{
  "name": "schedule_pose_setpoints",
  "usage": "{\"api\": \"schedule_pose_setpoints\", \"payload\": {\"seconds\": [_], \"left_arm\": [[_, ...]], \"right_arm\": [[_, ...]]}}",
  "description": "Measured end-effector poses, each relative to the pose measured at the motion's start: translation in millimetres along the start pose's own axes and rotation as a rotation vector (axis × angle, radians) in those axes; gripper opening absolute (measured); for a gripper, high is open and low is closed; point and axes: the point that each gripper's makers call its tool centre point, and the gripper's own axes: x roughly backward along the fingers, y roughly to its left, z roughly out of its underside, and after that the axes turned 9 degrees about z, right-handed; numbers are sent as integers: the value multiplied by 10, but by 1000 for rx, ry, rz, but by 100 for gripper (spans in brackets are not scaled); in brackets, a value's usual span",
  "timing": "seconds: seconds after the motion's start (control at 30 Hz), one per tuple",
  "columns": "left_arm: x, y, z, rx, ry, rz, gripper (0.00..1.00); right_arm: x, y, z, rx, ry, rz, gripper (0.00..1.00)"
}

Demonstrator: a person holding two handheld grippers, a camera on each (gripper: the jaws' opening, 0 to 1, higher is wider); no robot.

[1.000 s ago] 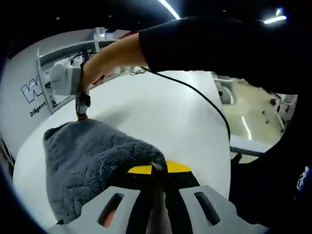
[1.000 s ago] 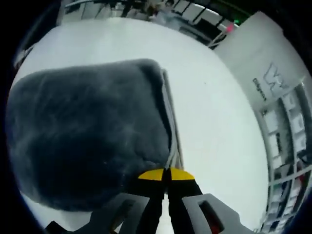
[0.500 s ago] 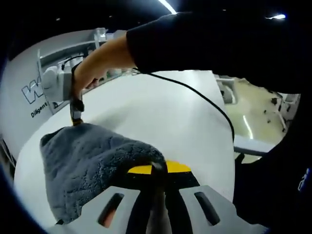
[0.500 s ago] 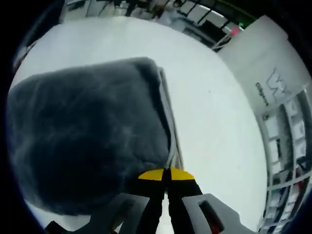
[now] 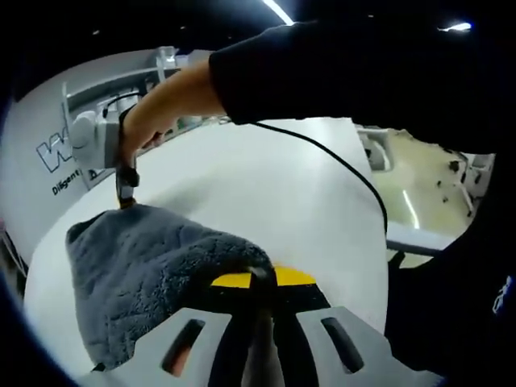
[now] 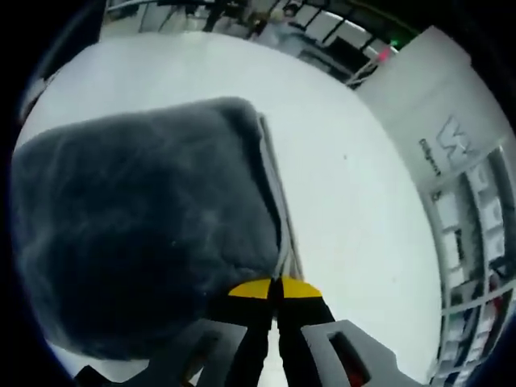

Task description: Open the folded towel by lifting each exposed corner and separating the folded layers until the towel lies flat within the target outline without major curled edges

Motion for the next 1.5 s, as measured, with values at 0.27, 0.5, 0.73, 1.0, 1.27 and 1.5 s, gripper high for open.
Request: {"api": "schedule_pose_setpoints", "payload": {"seconds": [0.27,0.5,0.73,1.0,1.27,1.5], "left_arm": [[-3,-34,-3,-32,8,-17,6],[1,-189,-35,-20,-5,80,2],[73,-177,-55,-14,-15,91,11],[272,-226,-382,-36,-168,105,29],[504,85,-348,-53,-186,-14,44],[718,484,-324,21,-229,-156,79]], "right_arm": [[-6,-7,-7,-9,-25,17,0],[7,-32,-8,-33,-41,14,0],[37,-97,-77,-4,-99,50,3],[108,-203,-109,19,-113,94,21],[239,-413,-114,-52,-138,203,45],[468,-485,-189,-141,-201,264,81]]}}
